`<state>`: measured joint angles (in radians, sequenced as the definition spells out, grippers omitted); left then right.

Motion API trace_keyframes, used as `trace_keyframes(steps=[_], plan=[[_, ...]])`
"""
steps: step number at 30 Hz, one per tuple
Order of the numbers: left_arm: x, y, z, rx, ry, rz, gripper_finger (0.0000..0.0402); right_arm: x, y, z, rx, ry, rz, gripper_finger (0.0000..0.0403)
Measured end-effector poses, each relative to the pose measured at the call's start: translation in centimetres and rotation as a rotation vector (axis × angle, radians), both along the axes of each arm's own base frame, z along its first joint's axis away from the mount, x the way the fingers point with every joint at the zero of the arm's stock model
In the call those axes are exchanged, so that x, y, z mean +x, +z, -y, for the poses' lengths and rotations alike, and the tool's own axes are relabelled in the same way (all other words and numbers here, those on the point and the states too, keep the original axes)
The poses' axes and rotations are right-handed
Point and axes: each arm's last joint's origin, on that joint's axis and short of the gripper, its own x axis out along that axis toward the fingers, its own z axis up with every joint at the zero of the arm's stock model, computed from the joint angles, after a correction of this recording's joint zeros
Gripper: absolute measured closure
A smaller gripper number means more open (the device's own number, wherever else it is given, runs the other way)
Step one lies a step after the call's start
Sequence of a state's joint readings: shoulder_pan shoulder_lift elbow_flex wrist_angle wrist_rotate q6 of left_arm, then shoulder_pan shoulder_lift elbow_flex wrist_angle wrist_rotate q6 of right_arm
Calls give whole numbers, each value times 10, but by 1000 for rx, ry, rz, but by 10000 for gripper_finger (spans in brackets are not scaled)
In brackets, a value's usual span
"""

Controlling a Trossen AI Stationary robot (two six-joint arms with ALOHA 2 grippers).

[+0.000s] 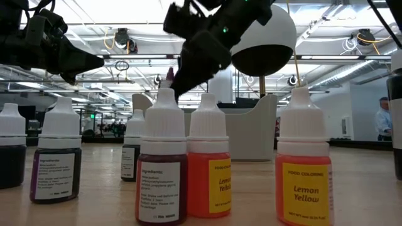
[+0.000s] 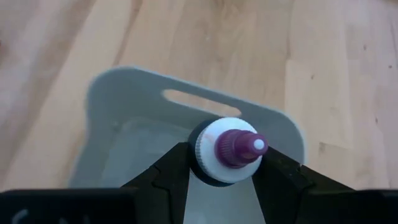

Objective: Pick & Place food coloring
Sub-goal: Put the large violet food coloring bottle into the gray bin

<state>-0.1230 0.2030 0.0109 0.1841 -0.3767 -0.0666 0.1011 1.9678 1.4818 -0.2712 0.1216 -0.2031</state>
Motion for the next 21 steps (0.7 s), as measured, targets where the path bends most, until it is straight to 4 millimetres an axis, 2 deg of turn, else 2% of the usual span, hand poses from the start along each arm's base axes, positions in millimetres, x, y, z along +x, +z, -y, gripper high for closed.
trace_keyframes(steps=[7, 14, 21], plan=[[0, 0, 0, 0, 0, -1, 369, 4, -10, 7, -8, -17, -13, 265], [0, 0, 0, 0, 0, -1, 369, 4, -10, 12, -11, -29, -15, 265], [0, 0, 0, 7, 0, -3, 369, 5, -10, 12, -40, 5, -13, 229]])
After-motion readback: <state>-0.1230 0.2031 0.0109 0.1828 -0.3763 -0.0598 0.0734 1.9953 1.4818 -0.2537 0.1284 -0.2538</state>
